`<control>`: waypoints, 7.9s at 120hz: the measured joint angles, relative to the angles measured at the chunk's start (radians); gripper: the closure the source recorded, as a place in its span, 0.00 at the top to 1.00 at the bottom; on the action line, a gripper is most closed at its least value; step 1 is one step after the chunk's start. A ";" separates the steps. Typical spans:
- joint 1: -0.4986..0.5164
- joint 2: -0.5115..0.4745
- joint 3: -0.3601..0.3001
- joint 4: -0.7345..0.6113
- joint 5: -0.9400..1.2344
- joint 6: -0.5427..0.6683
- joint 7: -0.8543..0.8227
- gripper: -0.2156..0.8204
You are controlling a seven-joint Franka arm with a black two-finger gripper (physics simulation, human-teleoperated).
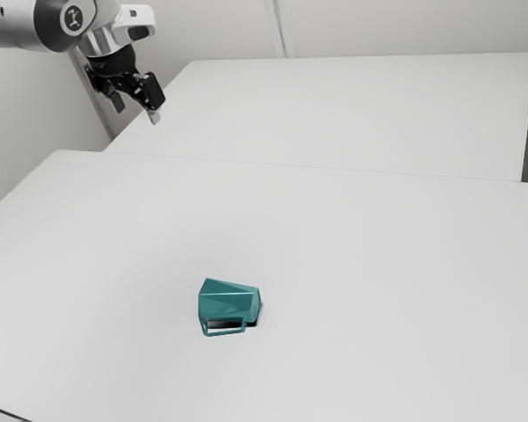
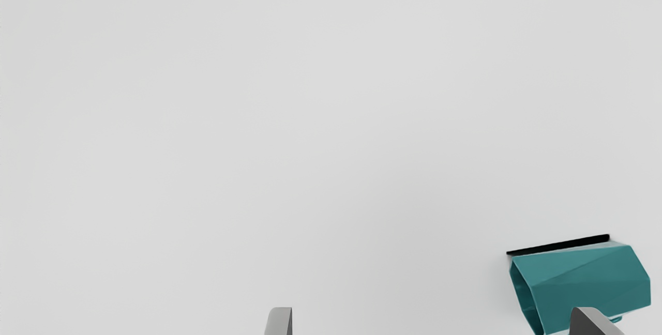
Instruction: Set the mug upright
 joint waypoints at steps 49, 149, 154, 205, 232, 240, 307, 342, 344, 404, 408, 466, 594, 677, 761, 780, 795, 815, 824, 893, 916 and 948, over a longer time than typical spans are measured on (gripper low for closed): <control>0.008 -0.034 0.002 -0.070 0.003 0.022 0.000 0.77; 0.052 -0.285 0.119 -0.646 -0.302 0.258 -0.044 0.77; 0.052 -0.287 0.133 -0.667 -0.339 0.261 -0.038 0.77; 0.032 -0.287 0.243 -0.807 -0.611 0.246 0.103 0.77; 0.030 -0.235 0.322 -0.818 -0.728 0.172 0.231 0.77; 0.032 -0.213 0.332 -0.823 -0.761 0.148 0.275 0.76; 0.038 -0.058 0.370 -0.866 -1.002 0.077 0.642 0.76; 0.026 0.034 0.368 -0.863 -1.117 0.081 0.777 0.75; 0.024 0.038 0.368 -0.863 -1.124 0.081 0.784 0.75; -0.033 0.098 0.347 -0.860 -1.265 0.092 0.917 0.75; -0.036 0.100 0.347 -0.861 -1.268 0.093 0.923 0.75; -0.071 0.133 0.334 -0.864 -1.324 0.094 0.974 0.68; -0.110 0.131 0.321 -0.879 -1.399 0.064 1.006 0.05; -0.160 -0.093 0.305 -0.861 -1.367 0.152 0.935 0.03; -0.047 -0.028 0.035 -0.530 -0.590 0.386 0.436 0.03; -0.023 -0.013 -0.011 -0.516 -0.456 0.394 0.333 0.03; -0.026 -0.001 -0.025 -0.516 -0.378 0.404 0.265 0.03; -0.030 0.018 -0.025 -0.516 -0.316 0.414 0.192 0.03; -0.021 0.024 -0.025 -0.516 -0.284 0.417 0.164 0.03; 0.000 0.049 -0.016 -0.524 -0.175 0.455 0.012 0.03; 0.004 0.076 -0.016 -0.522 -0.171 0.483 -0.017 0.03; 0.003 0.120 -0.017 -0.521 -0.171 0.525 -0.045 0.03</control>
